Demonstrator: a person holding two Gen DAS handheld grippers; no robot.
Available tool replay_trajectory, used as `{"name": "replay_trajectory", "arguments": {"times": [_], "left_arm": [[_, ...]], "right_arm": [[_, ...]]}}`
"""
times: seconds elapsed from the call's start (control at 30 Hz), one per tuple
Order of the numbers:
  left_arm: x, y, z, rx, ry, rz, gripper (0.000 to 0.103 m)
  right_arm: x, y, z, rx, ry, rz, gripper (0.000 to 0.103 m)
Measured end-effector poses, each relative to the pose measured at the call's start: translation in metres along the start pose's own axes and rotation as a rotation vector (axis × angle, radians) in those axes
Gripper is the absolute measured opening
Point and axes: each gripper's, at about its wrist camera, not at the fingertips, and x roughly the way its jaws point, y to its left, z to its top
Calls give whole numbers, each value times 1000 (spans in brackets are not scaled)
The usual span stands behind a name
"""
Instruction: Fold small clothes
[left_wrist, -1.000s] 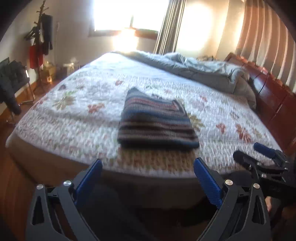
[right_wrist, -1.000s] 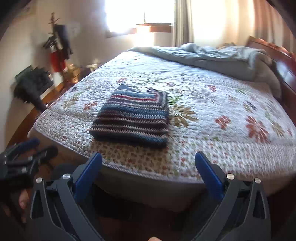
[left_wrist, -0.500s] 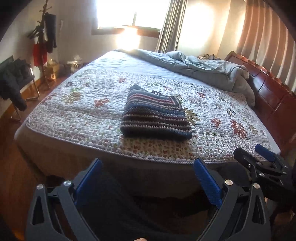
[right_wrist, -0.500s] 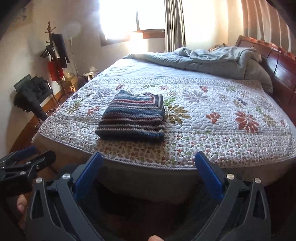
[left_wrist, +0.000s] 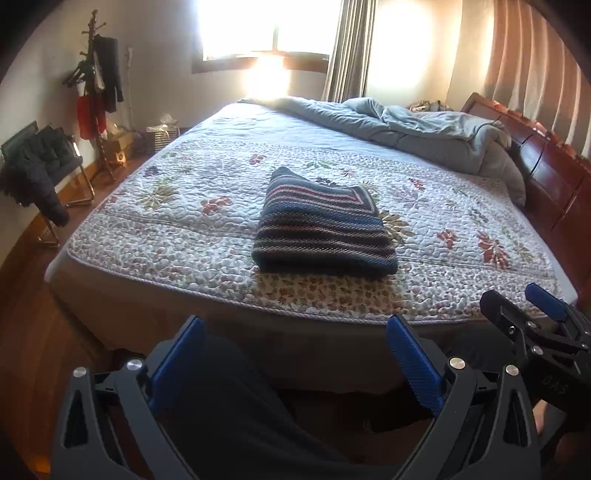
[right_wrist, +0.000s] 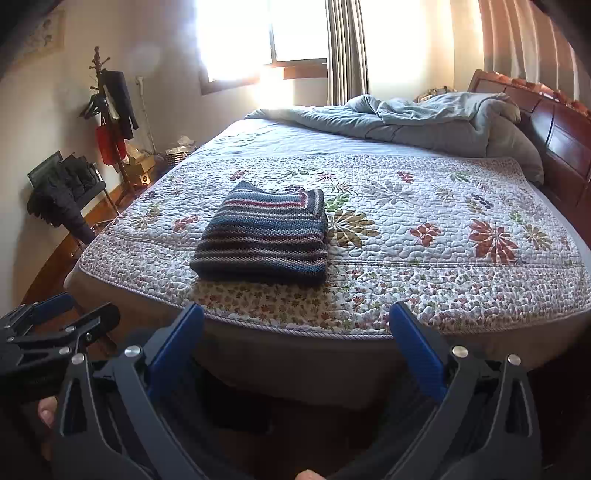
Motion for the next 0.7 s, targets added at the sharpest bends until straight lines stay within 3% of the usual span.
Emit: {"name": "replay_trajectory", "arguments": {"times": [0.7], "left_arm": [[-3,-6,5,3,-8,9,99]], "right_arm": [[5,-11,3,10,-4,-5,100]]}}
